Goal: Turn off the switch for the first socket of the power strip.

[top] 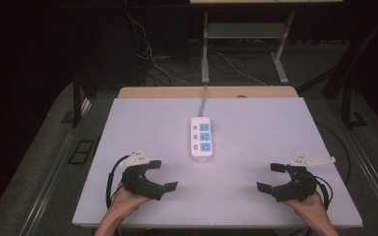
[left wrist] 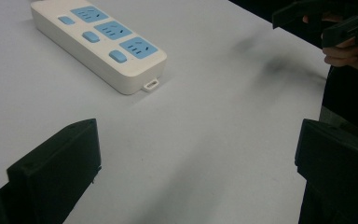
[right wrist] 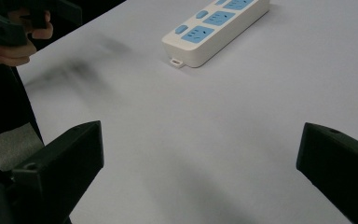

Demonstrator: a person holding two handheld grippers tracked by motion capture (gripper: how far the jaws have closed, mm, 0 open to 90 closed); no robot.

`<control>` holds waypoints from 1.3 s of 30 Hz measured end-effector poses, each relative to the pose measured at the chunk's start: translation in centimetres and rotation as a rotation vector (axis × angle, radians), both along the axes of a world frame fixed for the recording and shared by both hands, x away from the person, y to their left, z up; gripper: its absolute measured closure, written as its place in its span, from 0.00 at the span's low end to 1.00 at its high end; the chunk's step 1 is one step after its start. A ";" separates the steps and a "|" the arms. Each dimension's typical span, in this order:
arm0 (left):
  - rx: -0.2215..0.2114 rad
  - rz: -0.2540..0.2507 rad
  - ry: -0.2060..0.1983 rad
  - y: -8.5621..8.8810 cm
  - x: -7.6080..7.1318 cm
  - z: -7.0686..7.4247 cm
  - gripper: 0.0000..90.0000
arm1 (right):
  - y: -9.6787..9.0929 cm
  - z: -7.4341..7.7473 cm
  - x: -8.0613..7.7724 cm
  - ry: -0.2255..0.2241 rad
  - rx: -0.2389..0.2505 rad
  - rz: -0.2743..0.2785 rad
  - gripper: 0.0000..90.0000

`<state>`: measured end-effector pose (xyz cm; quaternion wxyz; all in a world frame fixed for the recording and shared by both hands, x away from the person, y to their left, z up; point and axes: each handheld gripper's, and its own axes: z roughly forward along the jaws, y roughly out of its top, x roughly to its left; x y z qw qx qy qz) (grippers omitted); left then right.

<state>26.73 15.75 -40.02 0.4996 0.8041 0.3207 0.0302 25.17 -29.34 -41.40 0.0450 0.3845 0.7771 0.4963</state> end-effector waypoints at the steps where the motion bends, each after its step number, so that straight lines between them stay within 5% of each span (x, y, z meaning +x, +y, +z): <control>1: 0.000 0.002 0.002 0.0 0.1 0.1 0.00 | 0.0 0.0 0.0 0.000 0.000 0.000 0.00; 39: 0.076 -0.014 0.022 -1.1 4.5 3.3 0.00 | 0.0 -0.1 0.0 -0.006 -0.010 -0.003 0.00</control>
